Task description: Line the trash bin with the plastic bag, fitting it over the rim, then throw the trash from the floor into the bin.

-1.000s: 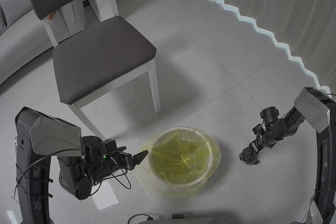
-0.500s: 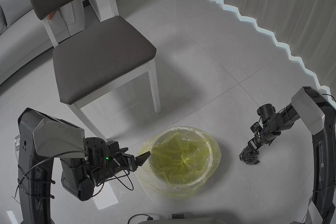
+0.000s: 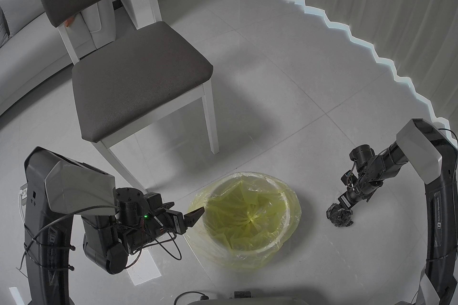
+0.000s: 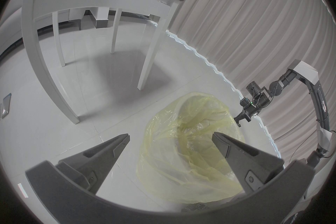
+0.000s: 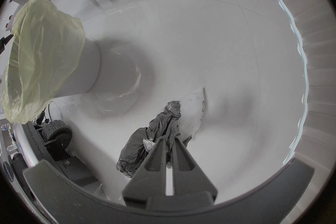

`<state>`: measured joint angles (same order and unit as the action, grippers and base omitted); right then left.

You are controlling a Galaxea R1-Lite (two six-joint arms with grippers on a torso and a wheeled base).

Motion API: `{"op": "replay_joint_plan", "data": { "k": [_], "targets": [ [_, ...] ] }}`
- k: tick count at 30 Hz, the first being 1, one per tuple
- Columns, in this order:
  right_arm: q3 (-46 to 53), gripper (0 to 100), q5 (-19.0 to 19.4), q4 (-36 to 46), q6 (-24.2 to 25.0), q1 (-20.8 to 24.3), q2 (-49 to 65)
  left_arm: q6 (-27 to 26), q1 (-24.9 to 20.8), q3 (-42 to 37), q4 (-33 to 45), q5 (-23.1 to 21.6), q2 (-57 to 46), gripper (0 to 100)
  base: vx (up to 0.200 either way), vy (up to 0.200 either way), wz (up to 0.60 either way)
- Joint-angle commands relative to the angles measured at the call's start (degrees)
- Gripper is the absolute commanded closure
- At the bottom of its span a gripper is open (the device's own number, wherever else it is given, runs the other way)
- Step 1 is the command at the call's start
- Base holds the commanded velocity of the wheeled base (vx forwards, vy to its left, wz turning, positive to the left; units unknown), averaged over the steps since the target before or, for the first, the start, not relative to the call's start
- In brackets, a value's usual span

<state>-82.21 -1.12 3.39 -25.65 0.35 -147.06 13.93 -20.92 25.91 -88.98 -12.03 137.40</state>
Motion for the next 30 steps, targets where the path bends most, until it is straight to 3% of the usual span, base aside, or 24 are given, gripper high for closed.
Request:
{"op": "replay_joint_plan", "data": {
  "k": [1, 14, 18, 22, 28, 30],
  "targets": [
    [1.2, 100, 0.0, 0.0, 0.0, 0.1, 1.3, 0.0, -0.1, 0.0, -1.0, 0.0, 0.1, 0, 0.0, 0.0, 0.0],
    [12.0, 100, -0.4, -0.6, -0.1, 0.6, 15.7, 0.1, -0.4, -0.2, -1.0, 0.1, 0.0, 0, 0.0, 0.0, 0.0],
    [14.7, 100, -0.4, 0.0, -0.2, 3.1, 24.5, 0.1, 0.0, -0.5, -1.0, 0.1, -1.2, 0, 0.0, 0.0, 0.0],
    [16.1, 100, 0.2, 0.0, -0.1, 6.9, 32.3, 0.1, 0.2, -0.8, -1.0, 0.3, -3.3, 0, 0.0, 0.0, 0.0],
    [18.0, 100, 0.2, 0.0, 0.0, 19.7, 44.5, 0.3, 0.4, -3.5, -1.0, 0.6, -7.8, 0, 0.0, 0.0, 0.0],
    [18.0, 100, 0.2, 0.0, 0.0, 20.7, 45.1, 0.3, 0.4, -3.7, -1.0, 0.6, -7.9, 0, 0.0, 0.0, 0.0]
  ]
}}
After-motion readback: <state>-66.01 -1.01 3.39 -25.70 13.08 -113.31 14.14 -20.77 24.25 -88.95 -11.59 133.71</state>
